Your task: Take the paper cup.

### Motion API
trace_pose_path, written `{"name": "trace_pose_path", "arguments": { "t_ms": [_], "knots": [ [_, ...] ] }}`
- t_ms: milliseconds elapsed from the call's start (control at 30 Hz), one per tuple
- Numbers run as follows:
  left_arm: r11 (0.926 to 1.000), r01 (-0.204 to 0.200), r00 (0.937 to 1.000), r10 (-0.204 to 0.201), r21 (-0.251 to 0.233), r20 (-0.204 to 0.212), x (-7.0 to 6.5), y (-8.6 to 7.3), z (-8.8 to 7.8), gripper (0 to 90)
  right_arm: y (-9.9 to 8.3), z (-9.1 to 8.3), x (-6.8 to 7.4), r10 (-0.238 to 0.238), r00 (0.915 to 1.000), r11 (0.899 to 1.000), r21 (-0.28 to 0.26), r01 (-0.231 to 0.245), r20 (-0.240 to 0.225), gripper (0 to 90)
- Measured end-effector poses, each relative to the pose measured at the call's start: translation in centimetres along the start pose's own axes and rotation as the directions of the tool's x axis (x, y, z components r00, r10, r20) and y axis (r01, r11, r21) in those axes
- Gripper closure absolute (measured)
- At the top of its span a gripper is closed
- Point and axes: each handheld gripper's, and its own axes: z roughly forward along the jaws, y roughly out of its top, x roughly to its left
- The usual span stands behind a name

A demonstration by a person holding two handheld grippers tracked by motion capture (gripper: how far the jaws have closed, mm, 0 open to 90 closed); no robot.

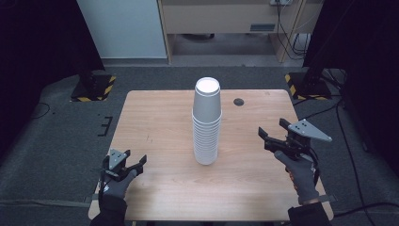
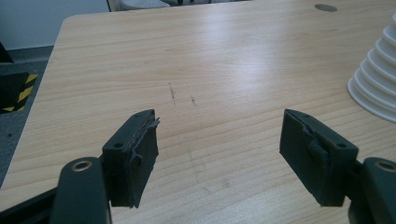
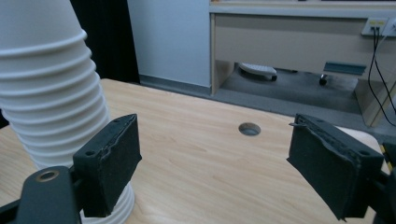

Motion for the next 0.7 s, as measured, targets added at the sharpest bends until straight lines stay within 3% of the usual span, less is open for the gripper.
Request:
{"name": "trace_pose_path", "arguments": {
  "t_ms": [700],
  "knots": [
    [1.0, 0.005, 1.0, -0.005, -0.002, 0.0, 0.0, 0.0, 0.0, 26.5, 5.7, 0.7, 3.0, -0.034, 0.9968, 0.996, -0.082, 0.028, -0.072, 16.2]
  ]
}}
